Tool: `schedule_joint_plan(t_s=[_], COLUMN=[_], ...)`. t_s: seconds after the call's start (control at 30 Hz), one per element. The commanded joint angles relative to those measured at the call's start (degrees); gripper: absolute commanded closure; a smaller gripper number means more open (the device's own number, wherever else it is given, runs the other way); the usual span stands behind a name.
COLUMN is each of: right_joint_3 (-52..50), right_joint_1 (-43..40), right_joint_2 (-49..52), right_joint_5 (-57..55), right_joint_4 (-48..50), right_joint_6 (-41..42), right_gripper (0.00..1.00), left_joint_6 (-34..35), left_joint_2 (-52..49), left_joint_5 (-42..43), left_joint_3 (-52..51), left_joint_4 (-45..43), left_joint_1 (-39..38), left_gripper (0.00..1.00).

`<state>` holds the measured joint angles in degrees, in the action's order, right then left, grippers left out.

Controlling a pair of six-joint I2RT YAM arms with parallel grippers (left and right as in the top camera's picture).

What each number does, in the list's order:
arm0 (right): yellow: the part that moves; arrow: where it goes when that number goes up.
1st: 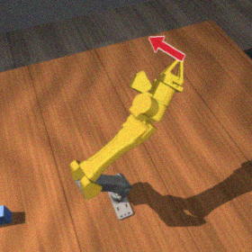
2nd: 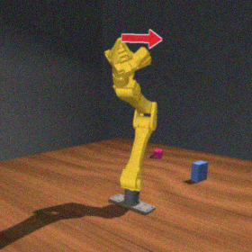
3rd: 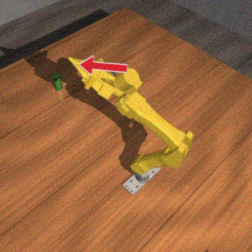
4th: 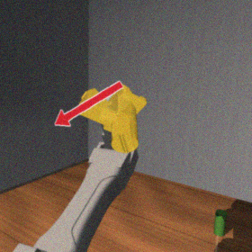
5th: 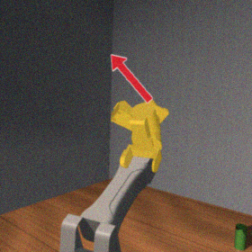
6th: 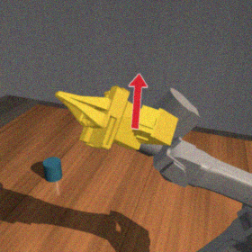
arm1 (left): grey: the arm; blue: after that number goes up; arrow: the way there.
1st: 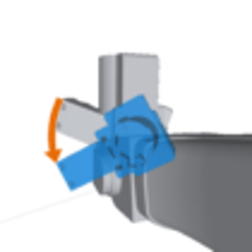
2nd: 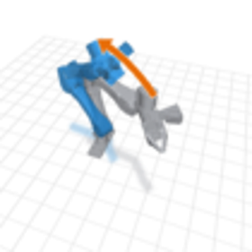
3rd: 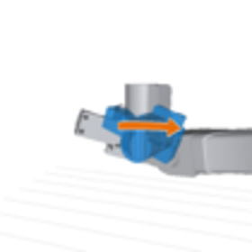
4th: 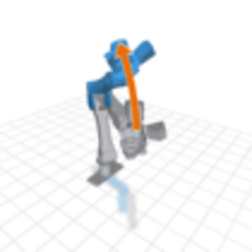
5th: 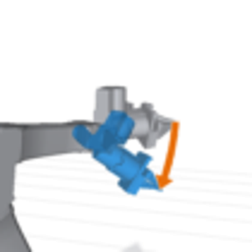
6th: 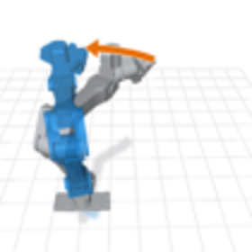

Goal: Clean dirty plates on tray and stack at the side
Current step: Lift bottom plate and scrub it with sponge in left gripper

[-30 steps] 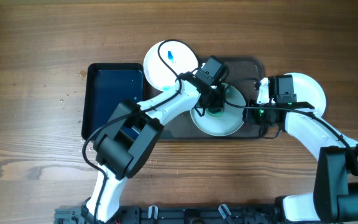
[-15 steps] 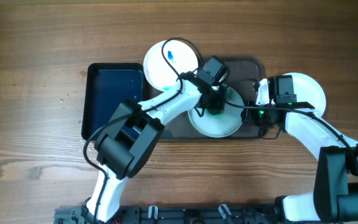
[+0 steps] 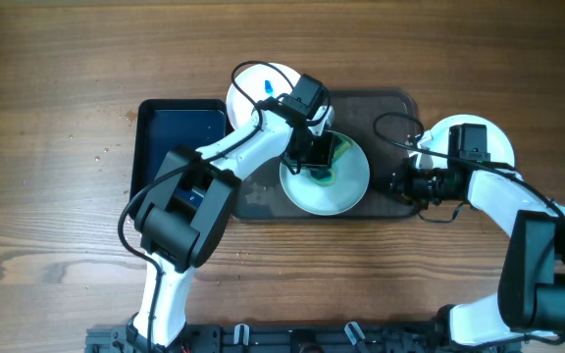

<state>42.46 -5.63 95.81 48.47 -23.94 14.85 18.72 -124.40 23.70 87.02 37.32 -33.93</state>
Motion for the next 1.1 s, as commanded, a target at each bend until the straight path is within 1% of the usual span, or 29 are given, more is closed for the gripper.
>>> schedule_joint_plan(t_s=[0.0, 0.03, 0.13, 0.17, 0.23, 0.27, 0.33, 0.43, 0.53, 0.6, 0.7, 0.77, 0.8, 0.83, 0.87, 0.93, 0.97, 1.03, 1.07], right_joint_3=[0.55, 0.55, 0.66, 0.79, 1.38, 1.60, 1.60, 2.56, 5.29, 7.08, 7.48, 7.48, 7.48, 7.48, 7.48, 7.48, 7.61, 8.63, 9.51], right_joint_1=[-0.13, -0.11, 0.00, 0.00, 0.00, 0.00, 0.28, 3.28, 8.13, 11.13, 14.78, 16.35, 16.74, 16.87, 16.87, 16.87, 16.87, 16.87, 16.87], right_joint_2=[0.57, 0.57, 0.57, 0.57, 0.57, 0.57, 0.57, 0.57, 0.57, 0.57, 0.66, 0.81, 0.85, 1.11, 1.86, 2.73, 3.06, 3.52, 3.54], right_joint_5=[1.44, 0.39, -1.68, -2.16, -2.69, -3.43, -5.03, -11.76, -16.59, -20.68, -28.94, -33.73, -35.36, -38.64, -40.54, -40.79, -40.81, -40.76, -40.79], right_joint_4=[0.39, 0.52, 1.22, 1.25, 1.18, 1.20, 0.85, -0.46, -1.73, -2.45, -2.75, -2.97, -2.93, -2.58, -1.64, -0.48, -0.17, -0.33, -0.66], right_joint_6=[-0.59, 0.35, 0.59, 0.61, 0.55, 0.66, 0.87, 1.73, 3.04, 4.13, 7.06, 7.85, 7.87, 7.93, 7.50, 6.40, 6.12, 5.01, 4.61], right_gripper=[0.96, 0.96, 0.95, 0.92, 0.78, 0.73, 0.69, 0.63, 0.61, 0.61, 0.61, 0.66, 0.67, 0.72, 0.75, 0.77, 0.81, 0.93, 0.96], left_joint_6=[-3.48, -3.06, 1.05, 1.70, 1.64, 1.18, 1.16, 1.18, 1.20, 1.22, 1.53, 1.51, 1.51, 1.49, 1.46, 1.44, 1.42, 1.40, 1.40], left_joint_2=[-1.31, -1.31, -1.11, -1.05, -0.85, -0.85, -0.83, 0.74, 5.09, 8.63, 13.70, 15.89, 16.59, 17.09, 17.00, 16.70, 16.65, 16.65, 16.61], left_joint_5=[-1.44, -1.42, -1.40, -1.22, -0.15, -0.76, -2.34, -2.29, -2.64, -3.10, -6.08, -8.22, -9.03, -9.66, -9.66, -9.66, -9.68, -9.75, -9.88], left_joint_3=[-0.76, -0.76, -0.33, 0.22, 1.66, 1.73, 1.75, 2.36, 3.85, 4.72, 5.42, 5.42, 5.42, 5.40, 5.40, 5.31, 5.07, 4.68, 4.55], left_joint_4=[2.93, 2.84, 1.90, 1.97, 2.62, 2.67, 3.74, 4.11, 4.13, 4.79, 8.46, 10.84, 11.87, 13.14, 13.88, 14.53, 14.62, 14.67, 14.67], left_joint_1=[-1.51, -1.60, -0.79, -0.24, 1.29, 1.81, 2.45, 2.71, 2.73, 3.37, 6.56, 9.38, 10.93, 14.25, 16.59, 18.21, 18.64, 18.95, 18.86], left_gripper=[0.96, 0.96, 0.96, 0.96, 0.96, 0.96, 0.96, 0.96, 0.96, 0.96, 0.96, 0.96, 0.96, 0.96, 0.96, 0.96, 0.96, 0.96, 0.96])
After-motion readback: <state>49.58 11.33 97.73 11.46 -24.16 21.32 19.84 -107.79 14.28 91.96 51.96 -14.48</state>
